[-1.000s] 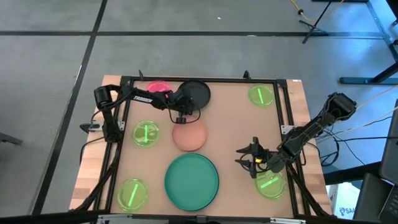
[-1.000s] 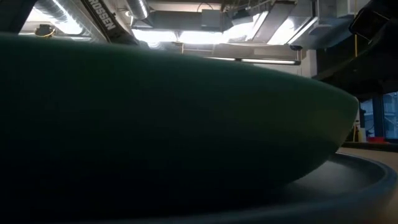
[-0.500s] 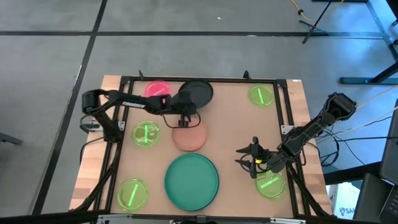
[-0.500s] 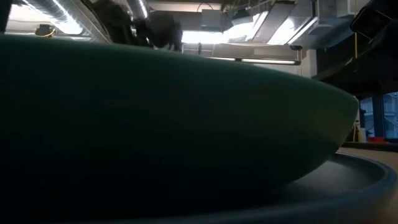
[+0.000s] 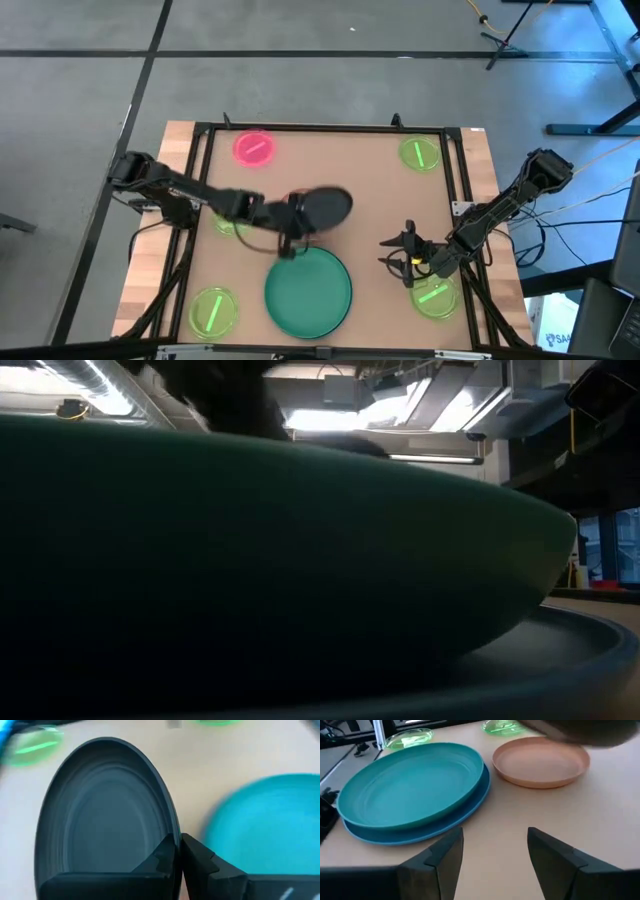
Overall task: Stack plastic plates
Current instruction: Stack the black plate on top of the dark green plate, then stack the orange plate on top of the black plate
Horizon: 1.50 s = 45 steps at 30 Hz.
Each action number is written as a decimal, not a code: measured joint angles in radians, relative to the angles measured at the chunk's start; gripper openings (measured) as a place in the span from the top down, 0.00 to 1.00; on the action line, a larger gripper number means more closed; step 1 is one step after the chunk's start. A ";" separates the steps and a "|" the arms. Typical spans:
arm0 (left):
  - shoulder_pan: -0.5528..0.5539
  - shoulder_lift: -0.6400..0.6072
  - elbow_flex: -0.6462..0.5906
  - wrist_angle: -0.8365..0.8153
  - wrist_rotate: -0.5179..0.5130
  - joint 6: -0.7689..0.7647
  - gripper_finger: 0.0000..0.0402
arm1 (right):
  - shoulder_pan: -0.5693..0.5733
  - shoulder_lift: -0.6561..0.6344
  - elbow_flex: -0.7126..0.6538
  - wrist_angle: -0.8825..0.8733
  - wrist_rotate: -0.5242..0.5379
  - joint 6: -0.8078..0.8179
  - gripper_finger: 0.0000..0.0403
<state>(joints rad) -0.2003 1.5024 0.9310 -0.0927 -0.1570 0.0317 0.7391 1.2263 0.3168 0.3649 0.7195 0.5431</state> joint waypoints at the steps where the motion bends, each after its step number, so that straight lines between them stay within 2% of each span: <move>1: -0.036 0.000 0.000 0.003 -0.001 -0.028 0.95 | 0.000 0.000 0.000 0.000 0.003 -0.014 0.47; 7: -0.227 0.000 0.000 0.054 -0.050 -0.188 0.95 | 0.000 0.000 0.000 0.002 0.011 -0.217 0.47; 12: -0.345 0.000 0.000 0.070 -0.089 -0.281 0.95 | 0.000 0.000 0.000 0.006 0.032 -0.262 0.47; 17: -0.418 0.000 0.000 0.088 -0.108 -0.334 0.95 | 0.000 0.000 0.000 0.013 0.032 -0.303 0.47; 23: -0.449 0.034 0.000 0.091 -0.106 -0.426 0.95 | 0.000 0.000 0.000 0.043 0.032 -0.342 0.47; 28: -0.452 0.066 0.000 0.107 -0.088 -0.443 0.95 | -0.011 0.000 0.000 0.044 0.030 -0.378 0.47; 36: -0.440 0.080 0.000 0.151 -0.090 -0.474 0.94 | -0.062 0.000 0.000 0.044 0.005 -0.341 0.47; 40: -0.440 0.080 0.000 0.149 -0.075 -0.526 0.88 | -0.075 0.000 0.000 0.048 -0.023 -0.341 0.47; 45: -0.431 0.080 0.000 0.148 0.000 -0.595 0.75 | -0.074 0.000 0.000 0.054 -0.023 -0.341 0.47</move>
<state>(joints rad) -0.6314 1.5829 0.9310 0.0551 -0.1566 -0.5633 0.6648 1.2263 0.3168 0.4191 0.6964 0.2024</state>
